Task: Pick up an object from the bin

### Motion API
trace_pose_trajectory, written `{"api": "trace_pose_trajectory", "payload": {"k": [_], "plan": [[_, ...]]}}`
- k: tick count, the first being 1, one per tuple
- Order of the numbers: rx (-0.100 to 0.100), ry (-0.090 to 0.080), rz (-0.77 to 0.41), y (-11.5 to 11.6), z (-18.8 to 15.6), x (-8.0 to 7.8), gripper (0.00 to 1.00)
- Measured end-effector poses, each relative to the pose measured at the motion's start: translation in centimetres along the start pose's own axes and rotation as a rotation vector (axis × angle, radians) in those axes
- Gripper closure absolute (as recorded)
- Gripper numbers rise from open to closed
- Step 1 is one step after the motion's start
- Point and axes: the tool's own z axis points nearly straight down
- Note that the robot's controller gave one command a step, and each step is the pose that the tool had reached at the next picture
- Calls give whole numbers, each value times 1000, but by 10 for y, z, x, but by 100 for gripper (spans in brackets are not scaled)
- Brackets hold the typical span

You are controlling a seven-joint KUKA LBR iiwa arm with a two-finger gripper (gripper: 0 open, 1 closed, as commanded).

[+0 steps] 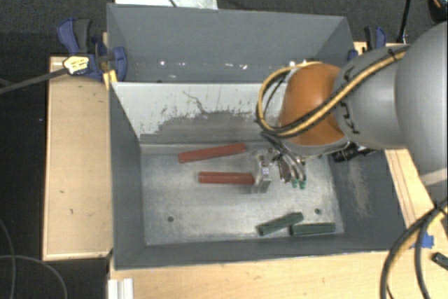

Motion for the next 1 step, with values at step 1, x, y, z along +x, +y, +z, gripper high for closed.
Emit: {"api": "trace_pose_trajectory", "payload": {"k": [1], "plan": [[-1,-10,-30,10,-205,-5,100]]}}
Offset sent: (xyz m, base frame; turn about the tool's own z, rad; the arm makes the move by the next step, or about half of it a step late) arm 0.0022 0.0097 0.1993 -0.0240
